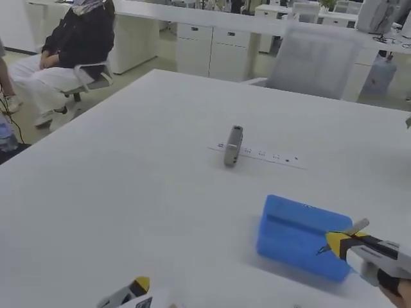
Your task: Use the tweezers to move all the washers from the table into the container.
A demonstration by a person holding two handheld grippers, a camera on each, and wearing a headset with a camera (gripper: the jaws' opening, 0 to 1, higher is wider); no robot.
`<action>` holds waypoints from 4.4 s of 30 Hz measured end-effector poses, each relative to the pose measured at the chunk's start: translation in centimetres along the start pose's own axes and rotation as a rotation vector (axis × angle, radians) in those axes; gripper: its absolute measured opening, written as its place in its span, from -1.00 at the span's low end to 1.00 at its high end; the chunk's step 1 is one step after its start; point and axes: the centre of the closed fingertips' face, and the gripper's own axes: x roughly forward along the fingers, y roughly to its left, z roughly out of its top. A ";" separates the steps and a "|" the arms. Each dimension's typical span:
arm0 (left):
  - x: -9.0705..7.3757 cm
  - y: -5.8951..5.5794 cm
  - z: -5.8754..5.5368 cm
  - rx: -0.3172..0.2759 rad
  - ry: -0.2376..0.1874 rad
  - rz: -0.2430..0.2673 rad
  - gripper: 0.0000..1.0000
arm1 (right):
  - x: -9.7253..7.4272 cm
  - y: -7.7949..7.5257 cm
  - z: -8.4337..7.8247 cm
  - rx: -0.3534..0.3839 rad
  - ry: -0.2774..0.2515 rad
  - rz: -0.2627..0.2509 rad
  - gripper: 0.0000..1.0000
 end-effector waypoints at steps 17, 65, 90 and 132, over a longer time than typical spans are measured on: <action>0.0 0.1 -0.1 -0.001 0.006 0.005 0.67 | 0.0 3.6 -6.7 -0.030 0.132 0.063 -0.94; 0.0 -0.1 -0.1 0.008 0.003 -0.001 0.67 | -1.1 2.1 -2.9 -0.063 0.090 0.050 -0.97; 0.1 -0.2 -0.3 0.003 0.017 -0.007 0.69 | 2.8 -3.5 -0.2 -0.049 0.043 -0.068 -0.96; -2.5 0.1 9.4 -0.144 -0.182 -0.216 -0.11 | -1.7 0.6 0.7 -0.036 0.010 0.114 -0.94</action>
